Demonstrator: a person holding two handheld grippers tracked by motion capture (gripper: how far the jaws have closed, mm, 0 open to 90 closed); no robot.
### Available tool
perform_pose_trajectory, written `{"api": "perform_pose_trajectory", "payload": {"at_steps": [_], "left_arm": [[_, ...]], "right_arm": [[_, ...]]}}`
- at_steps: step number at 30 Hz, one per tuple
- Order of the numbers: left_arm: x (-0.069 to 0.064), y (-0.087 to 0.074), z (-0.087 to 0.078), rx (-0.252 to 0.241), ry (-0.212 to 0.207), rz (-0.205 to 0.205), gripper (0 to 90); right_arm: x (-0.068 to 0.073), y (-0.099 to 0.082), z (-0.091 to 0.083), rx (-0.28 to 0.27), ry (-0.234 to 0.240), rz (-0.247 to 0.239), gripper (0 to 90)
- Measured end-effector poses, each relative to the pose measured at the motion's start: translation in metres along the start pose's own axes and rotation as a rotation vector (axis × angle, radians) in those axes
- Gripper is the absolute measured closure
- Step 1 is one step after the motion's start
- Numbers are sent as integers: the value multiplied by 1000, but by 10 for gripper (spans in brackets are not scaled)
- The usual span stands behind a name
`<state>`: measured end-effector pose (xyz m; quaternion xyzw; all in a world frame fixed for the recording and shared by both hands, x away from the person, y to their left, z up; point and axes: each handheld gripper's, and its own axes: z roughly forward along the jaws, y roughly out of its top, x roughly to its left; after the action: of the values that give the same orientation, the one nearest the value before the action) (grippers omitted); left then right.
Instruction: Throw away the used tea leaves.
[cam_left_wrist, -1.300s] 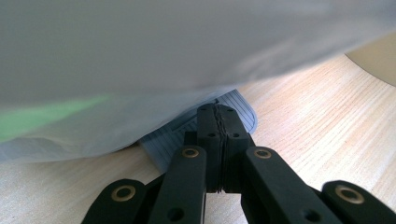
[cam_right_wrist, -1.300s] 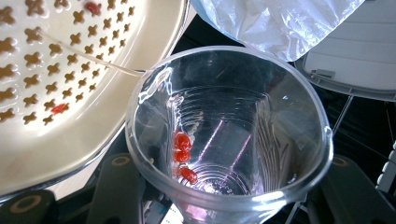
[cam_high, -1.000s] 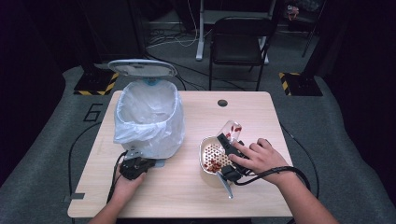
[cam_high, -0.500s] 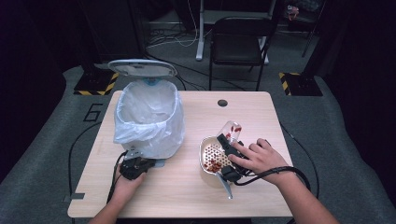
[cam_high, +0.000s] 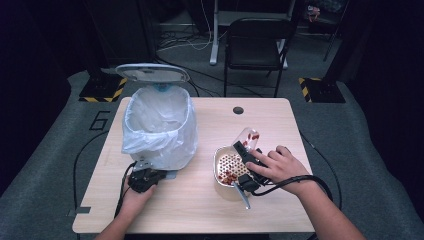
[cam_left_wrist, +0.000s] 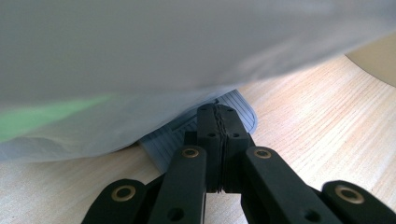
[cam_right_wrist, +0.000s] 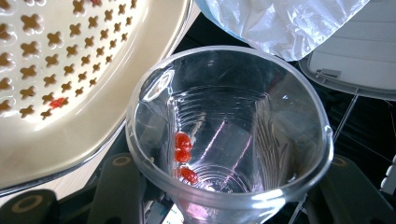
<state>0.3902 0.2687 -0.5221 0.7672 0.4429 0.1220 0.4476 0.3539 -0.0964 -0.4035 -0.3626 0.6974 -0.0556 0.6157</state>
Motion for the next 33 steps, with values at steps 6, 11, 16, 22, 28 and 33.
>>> {"api": "perform_pose_trajectory", "payload": {"at_steps": [6,11,16,22,28,33], "left_arm": [[0,0,0,3,-1,1,892],[0,0,0,1,-1,1,892],[0,0,0,2,-1,1,892],[0,0,0,2,-3,-2,892],[0,0,0,0,-5,-5,892],[1,0,0,0,-6,-5,892]], "right_arm": [[-1,-1,1,-7,9,10,474],[-4,-4,1,-55,1,236,474],[-11,-25,8,-106,72,486,474],[-11,-50,23,-141,106,812,473],[-8,-75,45,-171,186,1125,471],[-4,-90,57,-204,263,1367,472]]}}
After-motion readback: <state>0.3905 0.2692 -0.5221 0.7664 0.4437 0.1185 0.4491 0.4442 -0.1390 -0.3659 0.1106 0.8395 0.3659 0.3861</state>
